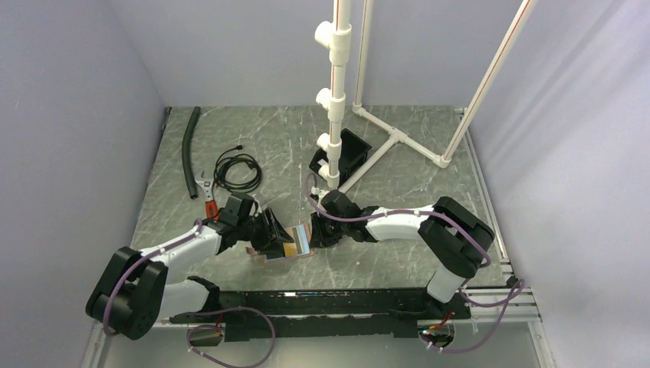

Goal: Put the credit cards into the card holder
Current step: Insert the credit card into the card holder.

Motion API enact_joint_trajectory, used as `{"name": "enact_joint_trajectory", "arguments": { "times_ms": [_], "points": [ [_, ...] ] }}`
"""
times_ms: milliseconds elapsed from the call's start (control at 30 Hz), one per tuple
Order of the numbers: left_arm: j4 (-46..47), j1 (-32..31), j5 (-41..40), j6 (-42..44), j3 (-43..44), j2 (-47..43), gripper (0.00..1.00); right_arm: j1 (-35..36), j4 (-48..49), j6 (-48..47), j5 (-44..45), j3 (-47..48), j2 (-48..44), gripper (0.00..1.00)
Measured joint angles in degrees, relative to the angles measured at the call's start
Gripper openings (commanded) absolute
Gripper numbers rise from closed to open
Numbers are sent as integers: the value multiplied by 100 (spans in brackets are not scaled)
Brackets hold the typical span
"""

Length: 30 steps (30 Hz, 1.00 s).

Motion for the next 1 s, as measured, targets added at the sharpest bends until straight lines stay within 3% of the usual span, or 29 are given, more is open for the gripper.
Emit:
{"name": "enact_joint_trajectory", "arguments": {
  "times_ms": [400,700,1000],
  "points": [
    [-293,-656,-726,114,723,844,57,11,22,0,-11,0,11,9],
    [946,-680,-310,-50,286,802,58,4,90,2,-33,-42,11,9],
    [-688,-702,-1139,293,601,7,59,7,179,7,-61,-81,11,9]
  ]
}}
